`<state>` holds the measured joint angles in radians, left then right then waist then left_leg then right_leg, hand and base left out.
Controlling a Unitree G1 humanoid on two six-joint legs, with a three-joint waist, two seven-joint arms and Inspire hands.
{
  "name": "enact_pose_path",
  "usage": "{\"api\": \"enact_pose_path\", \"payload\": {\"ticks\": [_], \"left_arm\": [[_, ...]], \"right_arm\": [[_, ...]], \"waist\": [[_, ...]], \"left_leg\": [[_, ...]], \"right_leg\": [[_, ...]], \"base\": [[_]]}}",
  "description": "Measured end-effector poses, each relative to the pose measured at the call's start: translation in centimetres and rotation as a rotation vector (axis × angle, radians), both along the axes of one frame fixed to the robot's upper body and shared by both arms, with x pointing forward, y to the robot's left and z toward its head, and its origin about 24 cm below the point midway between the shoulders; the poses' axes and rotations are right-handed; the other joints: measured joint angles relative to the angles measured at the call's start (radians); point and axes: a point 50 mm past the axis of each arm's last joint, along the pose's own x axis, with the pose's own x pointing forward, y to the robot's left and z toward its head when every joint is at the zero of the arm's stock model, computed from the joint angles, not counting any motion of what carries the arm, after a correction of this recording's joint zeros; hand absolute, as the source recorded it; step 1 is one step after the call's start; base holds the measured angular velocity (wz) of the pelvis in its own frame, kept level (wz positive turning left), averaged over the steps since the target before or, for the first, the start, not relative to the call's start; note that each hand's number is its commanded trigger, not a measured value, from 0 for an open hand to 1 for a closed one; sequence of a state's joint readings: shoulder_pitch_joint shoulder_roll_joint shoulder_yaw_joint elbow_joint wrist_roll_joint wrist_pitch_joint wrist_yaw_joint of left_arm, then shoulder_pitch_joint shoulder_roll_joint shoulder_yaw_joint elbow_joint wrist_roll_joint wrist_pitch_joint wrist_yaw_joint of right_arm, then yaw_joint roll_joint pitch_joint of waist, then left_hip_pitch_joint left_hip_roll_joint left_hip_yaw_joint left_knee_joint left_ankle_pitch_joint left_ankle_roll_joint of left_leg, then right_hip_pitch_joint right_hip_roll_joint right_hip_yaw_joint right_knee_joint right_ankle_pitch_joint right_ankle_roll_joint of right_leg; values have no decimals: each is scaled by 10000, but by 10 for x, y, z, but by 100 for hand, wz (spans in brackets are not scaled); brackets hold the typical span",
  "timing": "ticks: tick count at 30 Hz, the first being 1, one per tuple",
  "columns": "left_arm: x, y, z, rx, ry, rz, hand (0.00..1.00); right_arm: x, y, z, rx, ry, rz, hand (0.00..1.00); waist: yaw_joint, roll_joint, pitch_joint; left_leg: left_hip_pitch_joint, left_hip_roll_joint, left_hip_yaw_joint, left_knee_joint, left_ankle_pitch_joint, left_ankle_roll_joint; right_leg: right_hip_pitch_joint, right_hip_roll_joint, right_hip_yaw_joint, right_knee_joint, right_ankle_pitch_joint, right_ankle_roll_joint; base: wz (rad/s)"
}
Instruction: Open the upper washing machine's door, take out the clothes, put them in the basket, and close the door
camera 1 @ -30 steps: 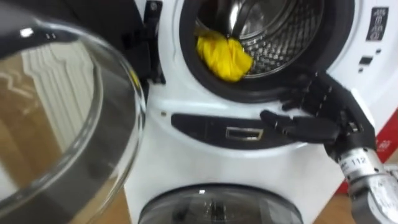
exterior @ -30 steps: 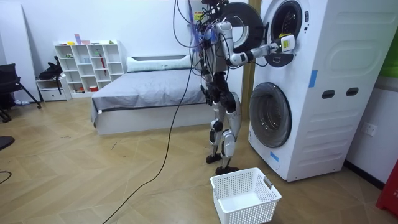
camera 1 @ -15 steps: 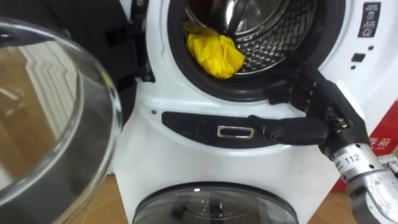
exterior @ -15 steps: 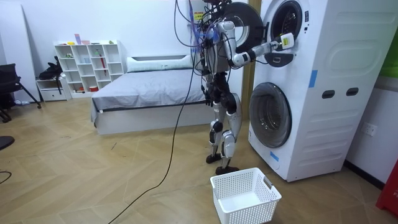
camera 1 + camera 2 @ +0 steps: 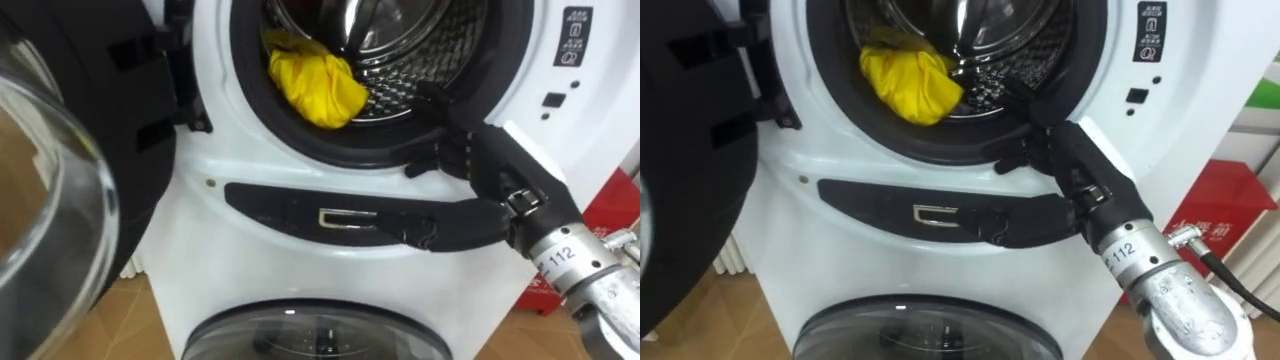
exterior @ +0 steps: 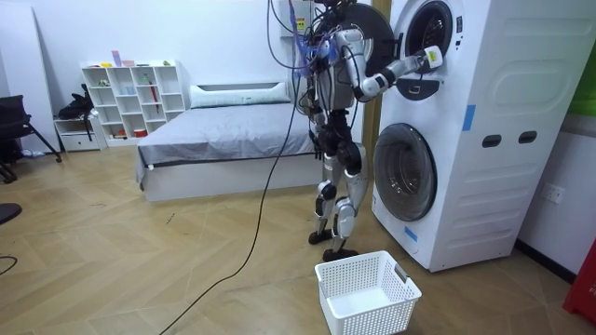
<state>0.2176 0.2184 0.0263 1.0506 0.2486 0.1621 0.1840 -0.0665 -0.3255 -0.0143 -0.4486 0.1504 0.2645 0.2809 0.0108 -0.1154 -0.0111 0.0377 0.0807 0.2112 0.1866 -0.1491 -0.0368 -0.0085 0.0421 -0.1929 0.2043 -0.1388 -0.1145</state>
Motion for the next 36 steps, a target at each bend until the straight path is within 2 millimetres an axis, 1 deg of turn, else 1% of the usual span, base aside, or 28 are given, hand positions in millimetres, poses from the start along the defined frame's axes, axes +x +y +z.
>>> {"api": "enact_pose_path", "payload": {"ticks": [2,4,6,11,13,14,15,16,17,19,22,24,25,27,32,36], "left_arm": [[0,0,0,11,9,2,0],[1,-1,0,14,-1,-53,0],[2,-1,0,2,-15,-96,0],[1,-1,0,-35,-26,-9,0],[6,0,0,-58,-168,33,0],[6,0,0,-62,-191,31,0],[6,-1,0,-73,-218,19,0],[7,-1,0,-91,-245,24,0],[8,-1,0,-92,-274,18,0],[4,-1,0,-84,-197,46,0],[-2,-2,-1,-156,-2,125,0],[-2,-2,-1,-265,27,120,0],[-2,-3,-1,-302,30,113,0],[-3,-3,-2,-358,57,93,0],[0,-6,-3,-534,27,69,0],[2,-9,-3,-621,-78,47,0]], "right_arm": [[1,4,1,-33,-7,189,0],[3,8,3,-64,0,371,0],[3,9,4,-109,10,518,0],[0,13,6,-402,23,1240,0],[-7,29,13,-435,-187,2402,0],[-8,34,15,-360,-243,2830,0],[-9,45,19,-124,-317,3716,0],[-10,51,23,102,-382,4363,0],[-10,54,25,228,-421,4629,0],[-12,61,32,736,-542,5568,0],[-15,70,41,1430,-850,6507,0],[-17,73,47,1586,-1123,6981,0],[-18,75,50,1681,-1296,7206,0],[-20,77,51,1846,-1405,7513,0],[-23,79,52,1747,-1506,7860,0],[-24,79,53,1773,-1695,7931,0]], "waist": [[16,0,0],[16,0,-1],[15,-3,-3],[65,0,-11],[282,5,-17],[309,6,-18],[371,7,-15],[522,19,-17],[572,16,-22],[833,-82,-73],[1012,-82,-63],[1058,-61,-50],[1059,-53,-43],[1093,-35,-32],[1103,48,29],[1035,159,108]], "left_leg": [[-9,11,-113,25,15,-20],[-63,49,-243,106,79,-119],[-80,95,-246,173,119,-185],[-59,133,-219,175,147,-227],[-59,135,-222,171,157,-241],[-54,137,-221,171,157,-242],[-2,136,-222,158,158,-244],[28,131,-223,151,159,-244],[46,126,-228,151,158,-245],[127,99,-249,150,142,-268],[181,44,-287,172,99,-241],[119,-13,-379,169,71,-197],[86,-50,-483,165,56,-172],[91,-82,-490,156,16,-129],[63,-156,-497,3,-63,-83],[56,-201,-498,-25,-122,-56]], "right_leg": [[-5,51,0,0,-13,-81],[-31,115,-18,2,-31,-172],[-34,145,-57,-7,-31,-235],[-21,206,-107,-12,-38,-352],[1,217,-152,-15,-43,-395],[24,216,-193,-26,-47,-402],[108,212,-275,-90,-48,-402],[164,211,-327,-188,-54,-383],[194,208,-335,-194,-67,-367],[382,193,-403,-274,-135,-291],[603,114,-591,-381,-137,-244],[616,65,-677,-372,-200,-138],[610,36,-725,-371,-205,-118],[622,11,-731,-365,-200,-112],[624,-37,-719,-371,-204,-79],[624,-57,-727,-395,-232,-18]], "base": [[0],[0],[4],[2],[8],[18],[23],[23],[24],[31],[22],[18],[15],[5],[0],[0]]}}
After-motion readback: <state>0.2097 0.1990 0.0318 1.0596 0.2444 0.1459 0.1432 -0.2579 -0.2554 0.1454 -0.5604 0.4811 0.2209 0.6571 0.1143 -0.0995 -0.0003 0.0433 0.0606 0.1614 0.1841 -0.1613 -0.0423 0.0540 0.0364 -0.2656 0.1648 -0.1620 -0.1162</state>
